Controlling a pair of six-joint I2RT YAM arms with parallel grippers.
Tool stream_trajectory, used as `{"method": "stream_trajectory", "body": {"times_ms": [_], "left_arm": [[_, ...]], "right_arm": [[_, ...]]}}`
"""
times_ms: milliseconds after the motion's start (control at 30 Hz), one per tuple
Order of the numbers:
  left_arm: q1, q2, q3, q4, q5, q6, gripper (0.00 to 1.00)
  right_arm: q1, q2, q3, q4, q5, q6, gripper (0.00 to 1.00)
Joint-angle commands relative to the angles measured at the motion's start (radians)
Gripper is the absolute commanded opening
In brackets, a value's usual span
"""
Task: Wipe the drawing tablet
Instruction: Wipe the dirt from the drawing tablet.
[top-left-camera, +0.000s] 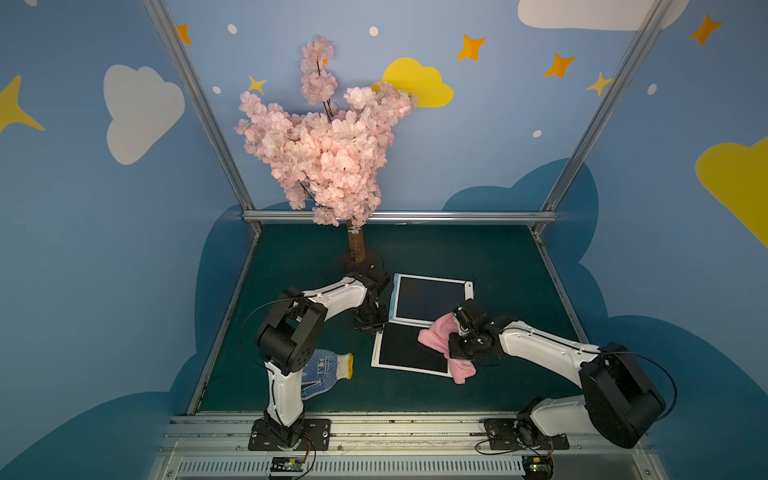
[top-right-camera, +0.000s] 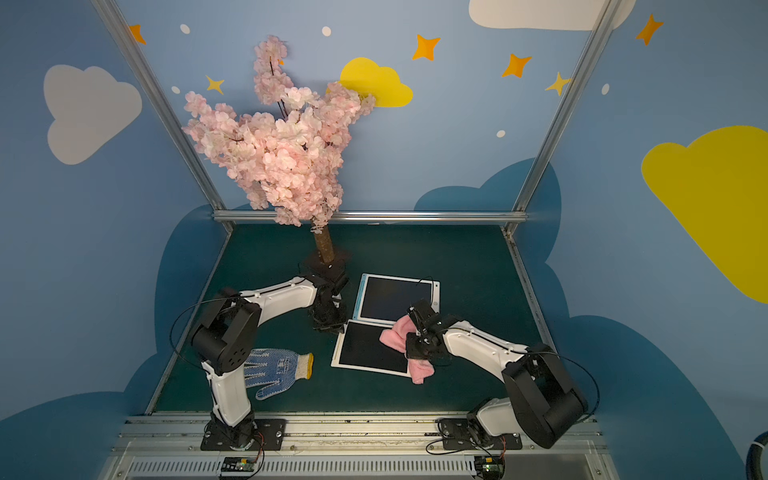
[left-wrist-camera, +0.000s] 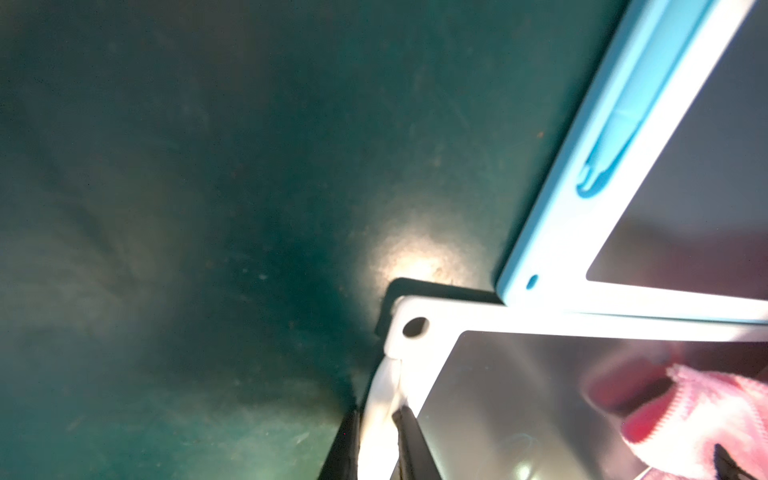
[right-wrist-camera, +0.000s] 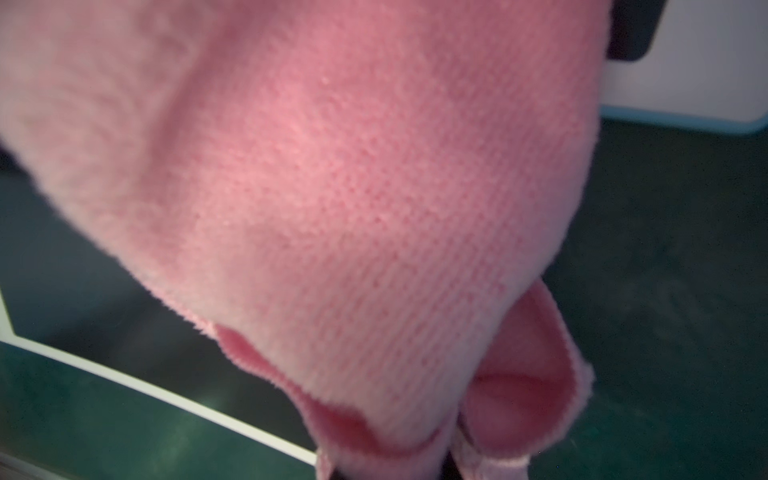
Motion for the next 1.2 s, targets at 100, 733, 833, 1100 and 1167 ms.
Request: {"method": "stream_trajectory", "body": {"times_ms": [100,733,833,1100,1167], "left_arm": [[-0.009,0.081,-0.020,0.071,-0.004,0.001,0.19],[-0.010,0.080,-0.020,0.084,0.007,-0.001,0.19],[-0.010,0.086,-0.014,0.078,0.007,0.003,0.19],[-0.009,0.092,-0.012,0.079,0.007,0.002,0.19],[-0.010,0.096,-0.008,0.080,0.009,0.000,0.19]], "right_arm": [[-0.038,0.073,0.043,-0.129,0.060,-0.034,0.00],[0.016,0.219,0.149,-0.109,0.066,-0.041,0.00],[-0.042,0.275,0.229,-0.108,0.061,-0.092,0.00],[-0.041,0.322,0.290,-0.124,0.051,-0.094,0.00],[-0.013,0.301,0.253,-0.117,0.049,-0.070,0.00]]}}
